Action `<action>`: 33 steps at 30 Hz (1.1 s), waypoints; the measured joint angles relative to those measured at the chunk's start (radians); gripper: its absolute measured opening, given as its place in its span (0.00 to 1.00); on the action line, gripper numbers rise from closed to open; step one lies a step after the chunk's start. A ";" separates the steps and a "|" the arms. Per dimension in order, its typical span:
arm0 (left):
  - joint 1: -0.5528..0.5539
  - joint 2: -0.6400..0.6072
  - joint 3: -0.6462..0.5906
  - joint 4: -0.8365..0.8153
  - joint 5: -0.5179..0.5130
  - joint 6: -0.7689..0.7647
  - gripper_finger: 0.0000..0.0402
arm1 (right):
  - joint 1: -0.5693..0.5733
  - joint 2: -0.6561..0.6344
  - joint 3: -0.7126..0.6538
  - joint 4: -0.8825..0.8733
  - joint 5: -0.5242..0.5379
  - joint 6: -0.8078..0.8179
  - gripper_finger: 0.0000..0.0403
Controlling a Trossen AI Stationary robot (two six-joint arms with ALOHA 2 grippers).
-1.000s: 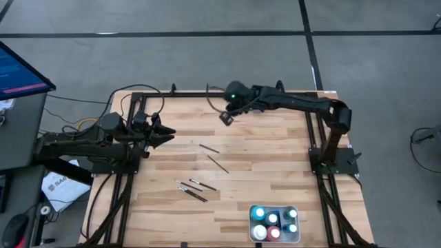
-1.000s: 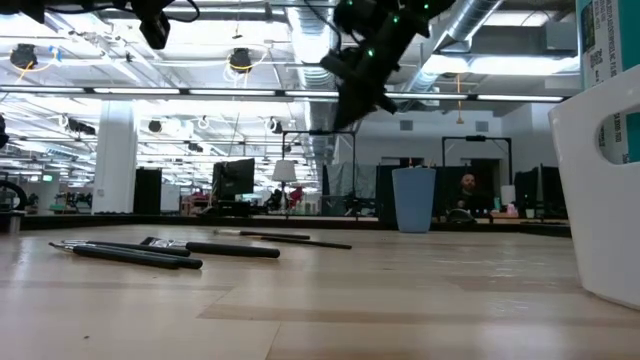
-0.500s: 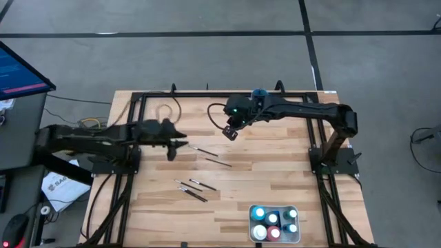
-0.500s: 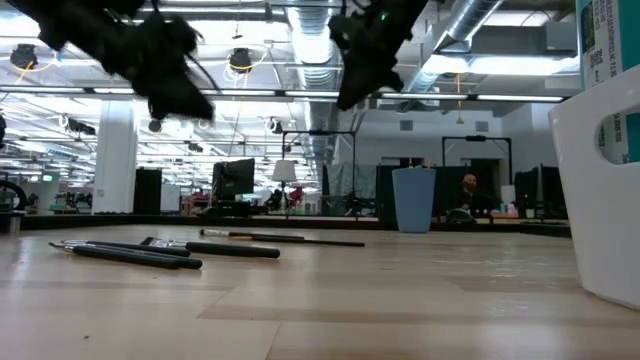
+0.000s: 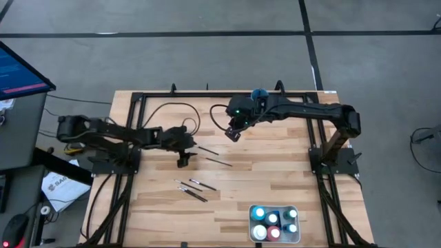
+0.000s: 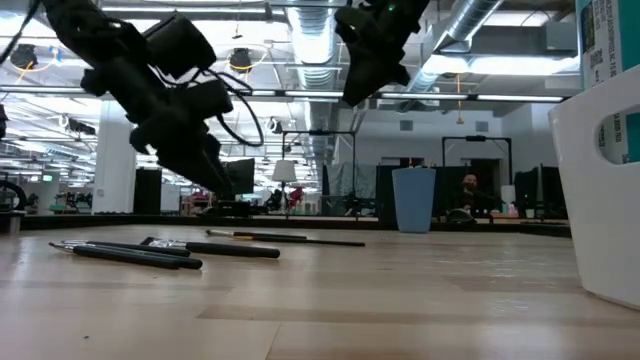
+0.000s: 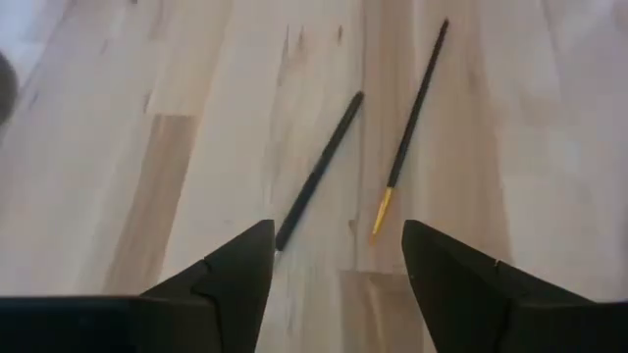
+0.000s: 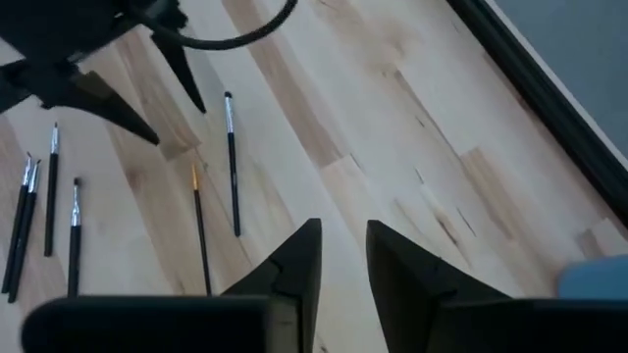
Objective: Pick & Place Paint Supplies
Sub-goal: Put the silver paintbrush into the blue cup
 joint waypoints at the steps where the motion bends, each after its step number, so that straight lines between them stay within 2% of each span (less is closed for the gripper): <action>1: 0.006 0.020 0.000 0.011 0.003 0.013 0.54 | 0.001 0.000 0.000 -0.004 0.000 -0.001 0.19; 7: 0.085 0.121 0.000 0.003 0.065 0.057 0.52 | 0.012 0.000 0.000 -0.066 -0.002 -0.007 0.19; 13: 0.166 0.121 -0.001 0.003 0.074 0.082 0.52 | 0.027 0.000 0.000 -0.087 -0.002 -0.010 0.19; 18: 0.181 0.124 -0.001 -0.003 0.193 0.185 0.51 | 0.034 0.000 0.000 -0.088 -0.002 -0.023 0.19; 21: 0.166 0.149 -0.001 -0.008 0.207 0.218 0.49 | 0.034 0.000 0.000 -0.091 -0.002 -0.023 0.19; 29: 0.170 0.254 0.005 0.022 0.238 0.229 0.41 | 0.034 0.000 0.000 -0.091 -0.003 -0.023 0.19; 33: 0.169 0.240 0.003 0.016 0.229 0.229 0.29 | 0.038 0.000 0.000 -0.091 -0.002 -0.023 0.19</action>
